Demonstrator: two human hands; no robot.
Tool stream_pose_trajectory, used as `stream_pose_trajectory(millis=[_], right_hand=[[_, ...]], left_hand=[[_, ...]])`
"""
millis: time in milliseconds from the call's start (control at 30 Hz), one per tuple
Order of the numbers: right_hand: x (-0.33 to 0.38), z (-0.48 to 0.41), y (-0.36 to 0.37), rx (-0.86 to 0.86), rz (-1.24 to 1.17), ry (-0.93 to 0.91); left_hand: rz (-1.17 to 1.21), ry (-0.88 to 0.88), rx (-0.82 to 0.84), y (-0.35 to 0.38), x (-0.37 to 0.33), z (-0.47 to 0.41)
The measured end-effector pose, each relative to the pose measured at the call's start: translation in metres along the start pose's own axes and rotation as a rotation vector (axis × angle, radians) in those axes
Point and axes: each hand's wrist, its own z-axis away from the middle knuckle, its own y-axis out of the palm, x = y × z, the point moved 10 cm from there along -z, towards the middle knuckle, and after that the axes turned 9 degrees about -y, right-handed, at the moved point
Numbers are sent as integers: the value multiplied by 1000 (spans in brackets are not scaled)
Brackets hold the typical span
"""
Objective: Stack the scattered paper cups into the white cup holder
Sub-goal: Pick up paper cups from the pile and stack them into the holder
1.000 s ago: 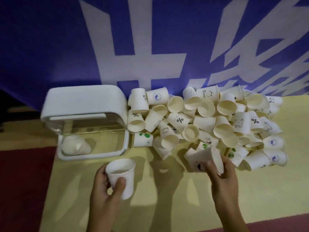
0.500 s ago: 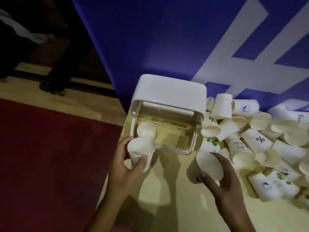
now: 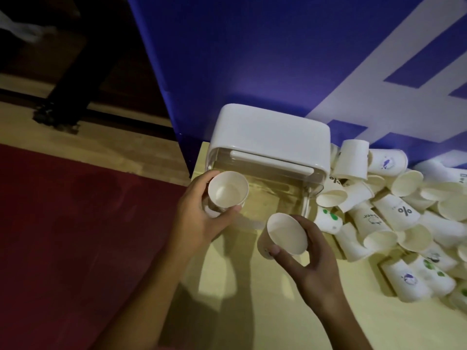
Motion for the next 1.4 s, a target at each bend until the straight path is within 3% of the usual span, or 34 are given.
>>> stream_pose_trajectory(millis=[267,533,767,900,1100,1400], right_hand=[[1,-3,-4,-4,11,-2],[-3,-5,-3,3,38,9],[-9,-7,2,16,73,13],[-1,-18,16,19,51,-19],[31,-53,58,23,88,-191],[14,-74,84,23,115,-236]], left_hand=[[-106,-31,47,15,23,-16],[-364,24,66,29,54,-28],[-388,26,82,32,65,-29],[-263,-35,87,25,60,-21],[200,-95,16,3,23,-1],[207,-111,58,11,28,-8]])
